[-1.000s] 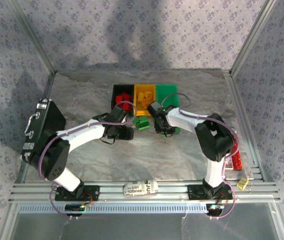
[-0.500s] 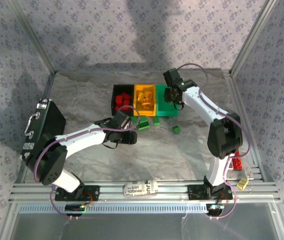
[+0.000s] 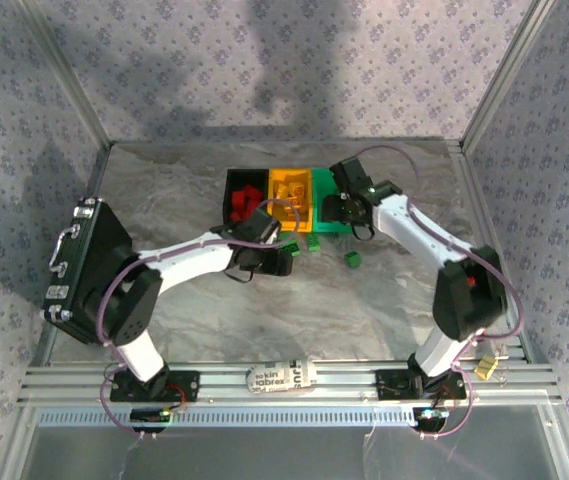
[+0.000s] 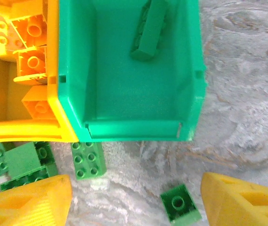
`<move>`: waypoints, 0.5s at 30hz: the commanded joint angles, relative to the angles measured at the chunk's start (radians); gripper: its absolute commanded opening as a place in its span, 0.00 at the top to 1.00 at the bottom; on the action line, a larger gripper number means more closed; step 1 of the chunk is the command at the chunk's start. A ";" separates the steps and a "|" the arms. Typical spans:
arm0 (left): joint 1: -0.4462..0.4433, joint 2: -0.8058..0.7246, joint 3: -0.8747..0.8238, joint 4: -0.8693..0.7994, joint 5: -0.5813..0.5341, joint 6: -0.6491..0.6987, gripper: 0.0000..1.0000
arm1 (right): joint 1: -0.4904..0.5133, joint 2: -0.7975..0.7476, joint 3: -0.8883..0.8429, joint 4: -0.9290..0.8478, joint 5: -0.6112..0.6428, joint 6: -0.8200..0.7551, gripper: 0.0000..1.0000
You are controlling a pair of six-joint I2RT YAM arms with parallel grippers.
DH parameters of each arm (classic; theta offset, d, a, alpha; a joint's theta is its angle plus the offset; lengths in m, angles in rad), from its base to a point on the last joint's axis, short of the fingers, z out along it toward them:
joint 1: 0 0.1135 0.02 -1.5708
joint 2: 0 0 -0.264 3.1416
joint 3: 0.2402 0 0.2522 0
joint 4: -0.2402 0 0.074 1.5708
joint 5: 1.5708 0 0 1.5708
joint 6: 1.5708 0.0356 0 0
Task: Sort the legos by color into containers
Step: Place the lego in the container, then pick up the lego from the center of the table.
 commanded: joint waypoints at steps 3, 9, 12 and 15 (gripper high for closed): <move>-0.007 0.128 0.155 -0.077 0.006 -0.034 0.20 | -0.022 -0.116 -0.113 0.060 -0.007 0.033 0.26; -0.021 0.239 0.286 -0.166 -0.065 -0.111 0.18 | -0.061 -0.176 -0.201 0.085 -0.032 0.039 0.26; -0.031 0.279 0.341 -0.205 -0.095 -0.148 0.17 | -0.076 -0.200 -0.229 0.099 -0.036 0.042 0.25; -0.041 0.317 0.386 -0.229 -0.121 -0.177 0.16 | -0.090 -0.220 -0.256 0.116 -0.044 0.046 0.25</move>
